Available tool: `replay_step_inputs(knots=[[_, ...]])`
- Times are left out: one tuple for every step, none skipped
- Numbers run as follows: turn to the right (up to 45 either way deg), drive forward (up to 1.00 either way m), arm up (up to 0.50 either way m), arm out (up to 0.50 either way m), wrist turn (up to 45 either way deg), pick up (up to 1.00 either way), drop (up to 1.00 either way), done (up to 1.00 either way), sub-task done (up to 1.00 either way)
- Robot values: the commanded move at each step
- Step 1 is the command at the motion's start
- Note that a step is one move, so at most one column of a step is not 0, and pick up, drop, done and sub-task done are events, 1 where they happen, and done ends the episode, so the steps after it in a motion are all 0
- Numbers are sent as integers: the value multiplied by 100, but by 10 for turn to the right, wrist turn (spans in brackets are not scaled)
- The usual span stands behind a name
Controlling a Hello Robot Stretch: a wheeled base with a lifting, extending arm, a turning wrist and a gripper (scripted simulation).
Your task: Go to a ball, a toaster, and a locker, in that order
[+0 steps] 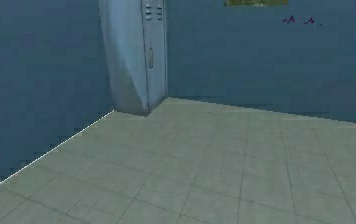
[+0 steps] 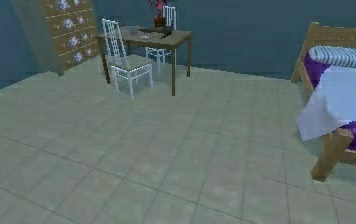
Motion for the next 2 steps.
replay_step_inputs(knots=[[0, 100, 0, 0, 0, 0, 0, 0, 0], [0, 100, 0, 0, 0, 0, 0, 0, 0]])
